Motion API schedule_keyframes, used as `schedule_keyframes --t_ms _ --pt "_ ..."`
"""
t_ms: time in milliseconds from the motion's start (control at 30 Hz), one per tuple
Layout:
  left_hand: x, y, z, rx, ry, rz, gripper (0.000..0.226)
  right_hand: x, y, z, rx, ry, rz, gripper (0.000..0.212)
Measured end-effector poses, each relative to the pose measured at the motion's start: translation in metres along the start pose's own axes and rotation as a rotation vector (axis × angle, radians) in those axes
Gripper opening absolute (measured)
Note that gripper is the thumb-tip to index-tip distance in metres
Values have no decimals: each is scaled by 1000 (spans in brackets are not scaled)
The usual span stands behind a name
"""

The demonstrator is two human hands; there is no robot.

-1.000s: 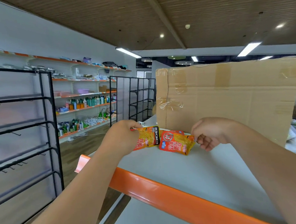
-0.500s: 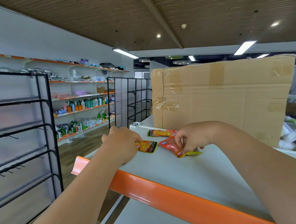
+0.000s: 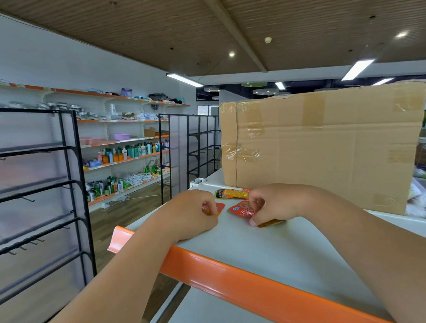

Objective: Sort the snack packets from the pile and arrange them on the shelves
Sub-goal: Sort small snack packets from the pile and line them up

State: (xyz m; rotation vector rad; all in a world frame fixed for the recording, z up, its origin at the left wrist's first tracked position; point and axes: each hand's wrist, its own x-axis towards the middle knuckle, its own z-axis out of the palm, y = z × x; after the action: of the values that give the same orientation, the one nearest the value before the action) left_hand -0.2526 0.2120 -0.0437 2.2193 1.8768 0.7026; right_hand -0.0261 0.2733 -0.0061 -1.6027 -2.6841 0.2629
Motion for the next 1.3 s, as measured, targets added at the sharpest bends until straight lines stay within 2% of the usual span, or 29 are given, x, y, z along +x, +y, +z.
schedule_keyframes --t_ms 233,367,467,600,833,967,1133,1300 --pt "1 -8 0 79 15 -139 43 0 -4 5 63 110 -8 40" --pt "1 -6 0 23 40 -89 34 2 -5 4 170 186 -52 33" --pt "2 -5 0 45 68 -49 34 4 -4 3 163 225 -50 30" --pt "2 -4 1 62 51 13 39 8 0 4 224 306 -71 34" --pt "2 -3 2 -19 57 10 55 12 2 3 278 492 -107 42" --pt "1 -4 2 10 99 16 54 14 5 5 281 542 -92 45" --pt "3 -5 2 20 88 24 53 11 0 0 253 751 -62 45" --pt "3 -6 2 24 99 28 53 9 -1 -7 251 778 -68 51"
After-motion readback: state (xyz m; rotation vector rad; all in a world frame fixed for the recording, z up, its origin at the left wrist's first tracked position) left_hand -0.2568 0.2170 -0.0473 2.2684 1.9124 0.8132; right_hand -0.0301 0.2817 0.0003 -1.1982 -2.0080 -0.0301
